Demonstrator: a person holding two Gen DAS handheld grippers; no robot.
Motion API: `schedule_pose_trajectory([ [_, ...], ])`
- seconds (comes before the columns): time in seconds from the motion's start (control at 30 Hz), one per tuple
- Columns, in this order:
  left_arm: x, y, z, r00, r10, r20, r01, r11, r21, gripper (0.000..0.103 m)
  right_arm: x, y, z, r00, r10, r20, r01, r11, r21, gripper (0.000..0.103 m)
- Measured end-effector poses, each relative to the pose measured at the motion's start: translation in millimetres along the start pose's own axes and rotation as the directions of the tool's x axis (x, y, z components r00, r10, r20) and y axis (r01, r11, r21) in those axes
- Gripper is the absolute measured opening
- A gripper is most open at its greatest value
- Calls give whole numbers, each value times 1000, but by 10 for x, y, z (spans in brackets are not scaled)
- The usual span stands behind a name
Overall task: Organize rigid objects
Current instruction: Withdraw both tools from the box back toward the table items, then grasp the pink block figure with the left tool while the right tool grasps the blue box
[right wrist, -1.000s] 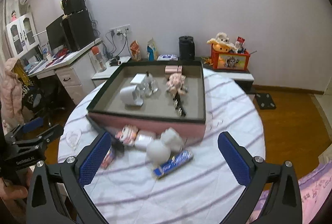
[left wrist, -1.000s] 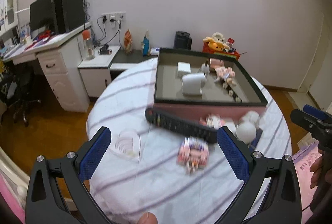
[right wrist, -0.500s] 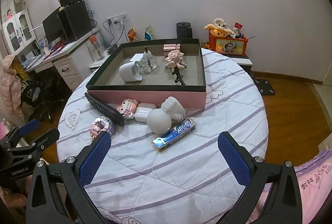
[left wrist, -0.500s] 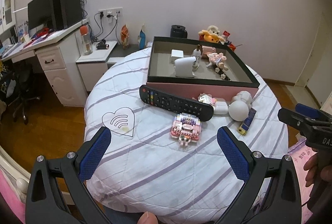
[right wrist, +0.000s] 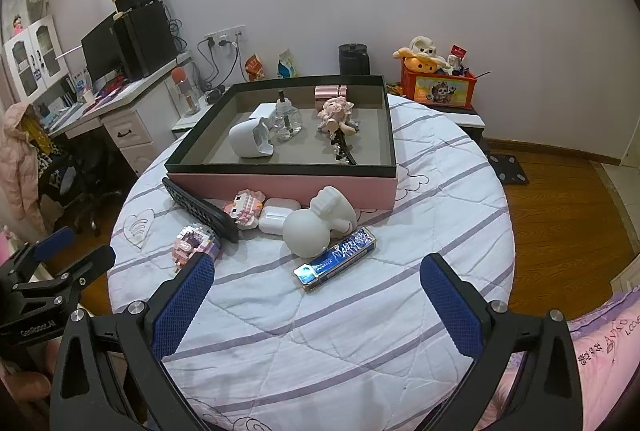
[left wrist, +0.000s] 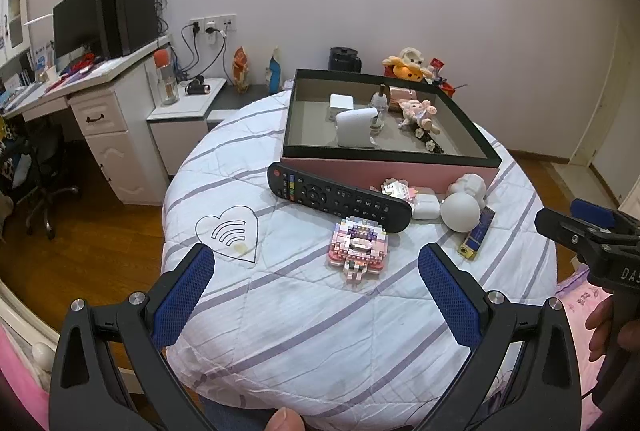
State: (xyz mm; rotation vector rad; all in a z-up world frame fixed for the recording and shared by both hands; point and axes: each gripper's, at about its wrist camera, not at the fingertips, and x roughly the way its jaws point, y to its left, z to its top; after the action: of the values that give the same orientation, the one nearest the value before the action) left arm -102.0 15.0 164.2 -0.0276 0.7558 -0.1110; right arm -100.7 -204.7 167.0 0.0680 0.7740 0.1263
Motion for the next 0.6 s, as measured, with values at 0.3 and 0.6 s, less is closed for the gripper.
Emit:
schedule_pose_trajectory([
  [0.3, 325, -92, -74, 999, -3, -42, 5, 999, 33, 103, 224, -64, -74, 999, -18, -47, 19, 1000, 15, 103],
  [0.6, 838, -289, -134, 994, -16, -106, 25, 996, 85, 103, 577, -205, -194, 991, -40, -131, 47, 998, 48, 103],
])
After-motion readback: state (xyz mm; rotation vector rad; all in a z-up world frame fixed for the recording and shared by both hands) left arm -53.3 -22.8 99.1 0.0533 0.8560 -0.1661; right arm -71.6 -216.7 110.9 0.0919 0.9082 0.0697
